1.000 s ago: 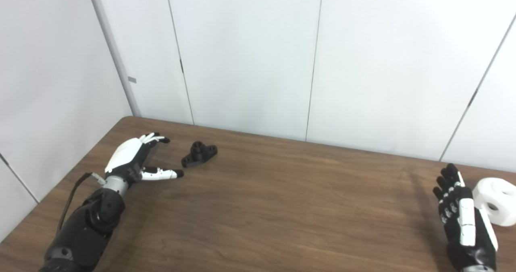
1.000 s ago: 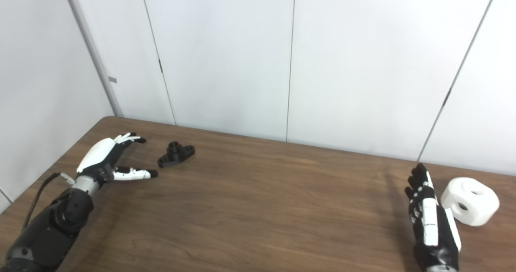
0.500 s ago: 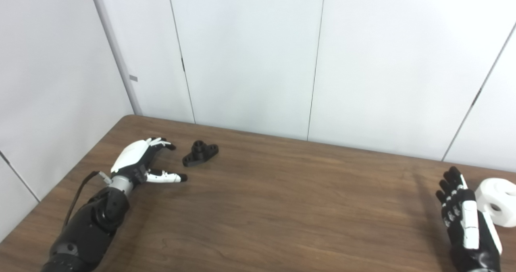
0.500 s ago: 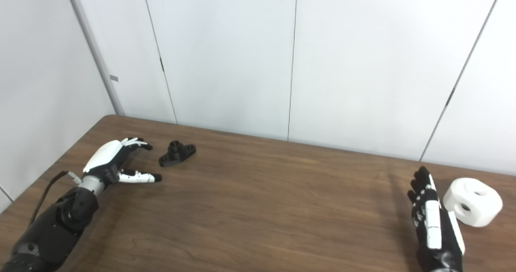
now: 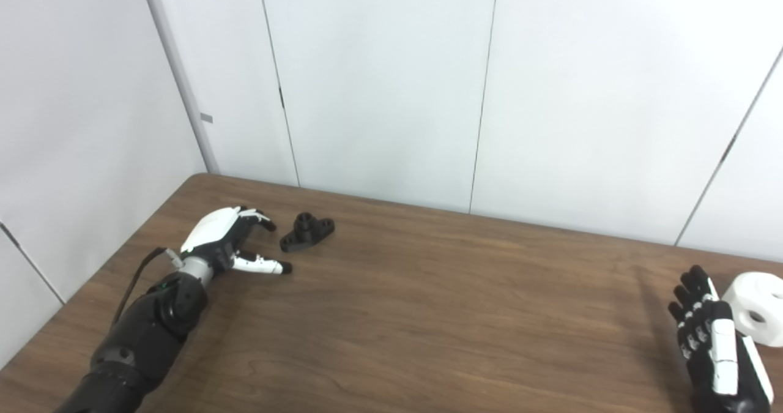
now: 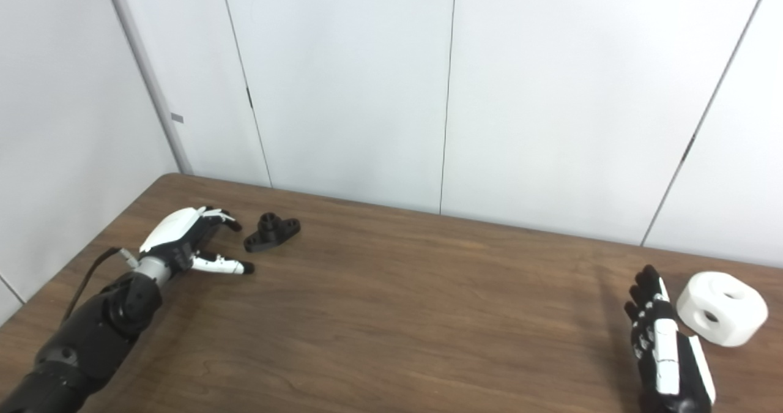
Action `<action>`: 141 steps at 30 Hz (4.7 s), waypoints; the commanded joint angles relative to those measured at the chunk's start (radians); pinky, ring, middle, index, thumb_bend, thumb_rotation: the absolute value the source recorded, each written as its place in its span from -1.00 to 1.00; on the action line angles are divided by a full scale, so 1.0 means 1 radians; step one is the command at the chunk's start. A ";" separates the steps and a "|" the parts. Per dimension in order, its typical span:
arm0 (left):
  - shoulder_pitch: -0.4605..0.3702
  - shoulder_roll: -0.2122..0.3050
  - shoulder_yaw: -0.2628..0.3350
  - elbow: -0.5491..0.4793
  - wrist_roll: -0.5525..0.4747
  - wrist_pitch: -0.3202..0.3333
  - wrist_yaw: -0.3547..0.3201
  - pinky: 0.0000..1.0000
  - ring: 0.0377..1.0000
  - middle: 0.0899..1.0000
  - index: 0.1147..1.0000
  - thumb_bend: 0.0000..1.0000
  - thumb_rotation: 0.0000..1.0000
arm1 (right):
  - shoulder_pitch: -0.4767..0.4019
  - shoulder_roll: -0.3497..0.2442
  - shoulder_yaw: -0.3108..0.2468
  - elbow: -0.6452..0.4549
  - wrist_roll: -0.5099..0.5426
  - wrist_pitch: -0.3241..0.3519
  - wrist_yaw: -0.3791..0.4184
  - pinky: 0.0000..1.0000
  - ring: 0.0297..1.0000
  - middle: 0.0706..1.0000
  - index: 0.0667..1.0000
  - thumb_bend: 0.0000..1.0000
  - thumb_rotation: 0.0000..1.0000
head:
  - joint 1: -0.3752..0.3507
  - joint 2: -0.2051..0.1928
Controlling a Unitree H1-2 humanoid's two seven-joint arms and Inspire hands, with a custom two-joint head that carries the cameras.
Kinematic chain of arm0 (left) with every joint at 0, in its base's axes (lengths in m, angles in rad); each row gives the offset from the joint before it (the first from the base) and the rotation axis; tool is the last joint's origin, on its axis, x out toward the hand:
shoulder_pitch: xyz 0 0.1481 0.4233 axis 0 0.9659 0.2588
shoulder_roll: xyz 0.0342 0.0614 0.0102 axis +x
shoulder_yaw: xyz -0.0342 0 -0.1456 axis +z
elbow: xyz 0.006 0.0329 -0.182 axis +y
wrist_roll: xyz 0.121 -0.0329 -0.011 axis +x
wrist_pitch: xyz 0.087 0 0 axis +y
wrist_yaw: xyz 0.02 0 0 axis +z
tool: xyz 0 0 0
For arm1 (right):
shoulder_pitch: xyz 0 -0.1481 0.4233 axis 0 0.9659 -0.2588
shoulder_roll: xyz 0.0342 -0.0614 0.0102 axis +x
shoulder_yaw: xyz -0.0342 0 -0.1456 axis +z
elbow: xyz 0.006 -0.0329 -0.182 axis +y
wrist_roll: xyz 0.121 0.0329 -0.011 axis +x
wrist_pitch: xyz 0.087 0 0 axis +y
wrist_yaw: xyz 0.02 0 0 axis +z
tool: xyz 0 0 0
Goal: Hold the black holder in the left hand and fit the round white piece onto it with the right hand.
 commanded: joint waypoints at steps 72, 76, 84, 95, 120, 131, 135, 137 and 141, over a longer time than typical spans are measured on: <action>-0.225 -0.024 -0.125 0.240 -0.001 -0.258 0.082 1.00 0.85 0.43 -0.17 0.04 -0.91 | 0.030 0.037 -0.007 -0.190 0.005 0.075 -0.028 1.00 1.00 1.00 1.00 -0.05 1.00 | -0.057 0.027; -0.220 -0.026 -0.122 0.218 -0.010 -0.259 0.073 1.00 0.85 0.45 -0.17 0.04 -0.91 | 0.029 0.038 -0.005 -0.189 0.003 0.072 -0.027 1.00 1.00 1.00 1.00 -0.03 1.00 | -0.059 0.028; -0.190 -0.050 -0.105 0.135 -0.030 -0.237 0.049 1.00 0.91 0.49 -0.17 0.04 -0.91 | 0.021 0.039 0.000 -0.193 0.006 0.080 -0.025 1.00 1.00 1.00 1.00 -0.03 1.00 | -0.079 0.031; -0.122 -0.113 -0.097 -0.054 -0.021 -0.132 -0.020 1.00 1.00 0.78 -0.17 0.05 -0.89 | 0.017 0.040 0.001 -0.204 -0.009 0.074 -0.031 1.00 1.00 1.00 1.00 0.05 1.00 | -0.112 0.042; 0.011 -0.291 -0.180 -0.347 0.009 -0.166 -0.106 1.00 1.00 0.78 -0.17 0.05 -0.89 | 0.016 0.086 0.033 -0.313 -0.050 0.119 -0.077 0.95 0.99 0.94 0.94 0.07 1.00 | -0.257 0.089; 0.030 -0.348 -0.218 -0.294 0.069 -0.236 -0.079 1.00 1.00 0.74 -0.17 0.05 -0.89 | 0.015 0.101 0.040 -0.382 -0.058 0.129 -0.093 0.93 0.95 0.92 0.91 0.20 1.00 | -0.315 0.108; 0.034 -0.359 -0.229 -0.274 0.078 -0.255 -0.068 1.00 1.00 0.73 -0.17 0.05 -0.89 | 0.013 0.112 0.046 -0.405 -0.066 0.141 -0.102 0.88 0.92 0.90 0.89 0.19 1.00 | -0.340 0.107; 0.035 -0.362 -0.235 -0.263 0.080 -0.262 -0.065 1.00 1.00 0.73 -0.17 0.05 -0.89 | 0.013 0.114 0.050 -0.414 -0.064 0.144 -0.101 0.88 0.92 0.90 0.89 0.19 1.00 | -0.349 0.110; 0.030 -0.368 -0.256 -0.234 0.092 -0.279 -0.057 1.00 1.00 0.73 -0.17 0.05 -0.89 | 0.011 0.118 0.058 -0.439 -0.068 0.156 -0.101 0.90 0.91 0.89 0.87 0.17 1.00 | -0.361 0.113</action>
